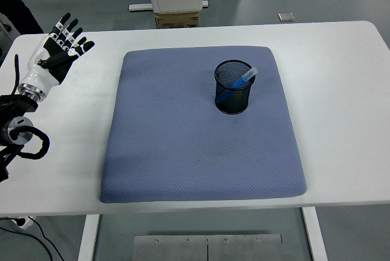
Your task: Left hand places marker in pen holder
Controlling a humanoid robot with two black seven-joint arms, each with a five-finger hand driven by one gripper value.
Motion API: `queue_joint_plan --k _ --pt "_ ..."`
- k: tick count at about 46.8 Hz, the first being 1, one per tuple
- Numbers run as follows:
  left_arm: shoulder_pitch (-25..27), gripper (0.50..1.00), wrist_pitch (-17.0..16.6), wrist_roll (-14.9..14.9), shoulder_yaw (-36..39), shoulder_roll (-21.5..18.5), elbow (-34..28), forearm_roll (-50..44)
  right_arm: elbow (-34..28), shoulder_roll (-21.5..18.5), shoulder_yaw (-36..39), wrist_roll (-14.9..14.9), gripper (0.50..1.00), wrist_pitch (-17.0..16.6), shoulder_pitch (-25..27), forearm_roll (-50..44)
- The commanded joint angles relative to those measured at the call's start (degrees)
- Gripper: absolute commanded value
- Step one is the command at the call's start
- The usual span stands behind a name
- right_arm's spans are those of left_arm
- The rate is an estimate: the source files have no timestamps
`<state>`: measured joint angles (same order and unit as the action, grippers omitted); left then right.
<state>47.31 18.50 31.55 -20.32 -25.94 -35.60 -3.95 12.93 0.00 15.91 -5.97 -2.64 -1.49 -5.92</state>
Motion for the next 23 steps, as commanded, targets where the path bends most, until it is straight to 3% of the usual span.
queue_joint_plan --k 1,23 --pt "-0.6 1.0 0.3 0.0 -0.2 -0.4 0.0 -0.2 0.0 0.0 0.0 0.0 1.0 0.0 0.0 -0.1" --pt "-4.4 1.0 0.3 -0.2 -3.9 -1.8 0.0 -2.6 0.0 0.0 0.0 0.0 1.0 0.0 0.0 0.0"
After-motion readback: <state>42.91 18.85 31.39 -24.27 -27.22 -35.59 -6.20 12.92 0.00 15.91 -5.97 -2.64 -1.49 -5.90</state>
